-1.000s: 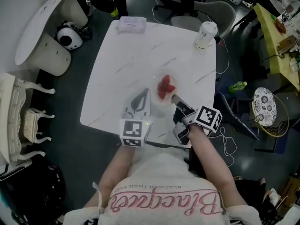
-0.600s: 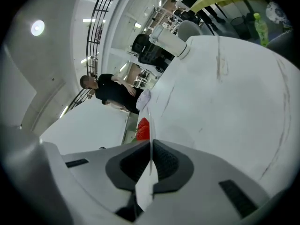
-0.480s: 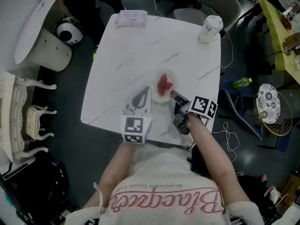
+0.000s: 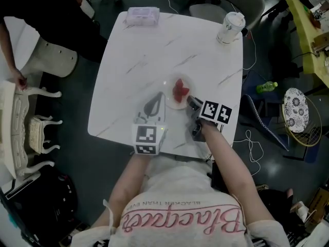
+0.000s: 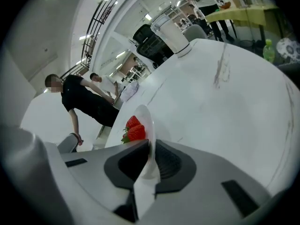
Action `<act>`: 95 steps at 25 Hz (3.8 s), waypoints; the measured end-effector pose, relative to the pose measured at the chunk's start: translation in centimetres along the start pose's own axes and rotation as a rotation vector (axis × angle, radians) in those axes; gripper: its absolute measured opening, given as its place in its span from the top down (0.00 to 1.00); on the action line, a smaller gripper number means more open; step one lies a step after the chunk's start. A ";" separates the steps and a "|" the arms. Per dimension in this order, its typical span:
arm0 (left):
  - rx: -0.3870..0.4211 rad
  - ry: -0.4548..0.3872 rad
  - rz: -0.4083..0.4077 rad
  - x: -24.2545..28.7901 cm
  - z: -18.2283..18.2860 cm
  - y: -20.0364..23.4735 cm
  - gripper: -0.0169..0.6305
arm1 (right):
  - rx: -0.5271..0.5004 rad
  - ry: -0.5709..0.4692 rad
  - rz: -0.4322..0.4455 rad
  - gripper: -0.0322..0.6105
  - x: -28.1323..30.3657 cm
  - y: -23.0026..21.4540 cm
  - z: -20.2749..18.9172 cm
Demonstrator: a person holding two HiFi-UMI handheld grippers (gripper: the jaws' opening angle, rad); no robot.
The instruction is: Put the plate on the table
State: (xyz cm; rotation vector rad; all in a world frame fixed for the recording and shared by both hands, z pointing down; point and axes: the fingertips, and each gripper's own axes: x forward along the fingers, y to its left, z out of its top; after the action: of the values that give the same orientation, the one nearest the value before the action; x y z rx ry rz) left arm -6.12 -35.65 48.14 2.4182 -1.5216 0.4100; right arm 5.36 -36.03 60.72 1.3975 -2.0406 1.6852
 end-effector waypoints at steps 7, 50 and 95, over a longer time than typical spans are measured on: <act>0.000 0.012 0.006 0.4 -0.4 0.1 0.97 | -0.237 -0.035 -0.184 0.85 0.0 -1.2 1.3; 0.083 -0.188 -0.035 -6.5 5.5 -3.9 0.97 | -0.715 -0.523 0.013 0.79 -17.0 13.2 4.3; 0.157 -0.364 -0.069 -10.2 10.7 -8.0 0.97 | -0.997 -0.701 0.032 0.94 -22.0 18.5 1.3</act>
State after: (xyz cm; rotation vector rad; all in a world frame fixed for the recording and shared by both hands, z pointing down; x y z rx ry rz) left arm -2.05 -27.60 33.91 2.7786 -1.5883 0.0775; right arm 4.90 -26.24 33.65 1.5922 -2.5991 -0.0309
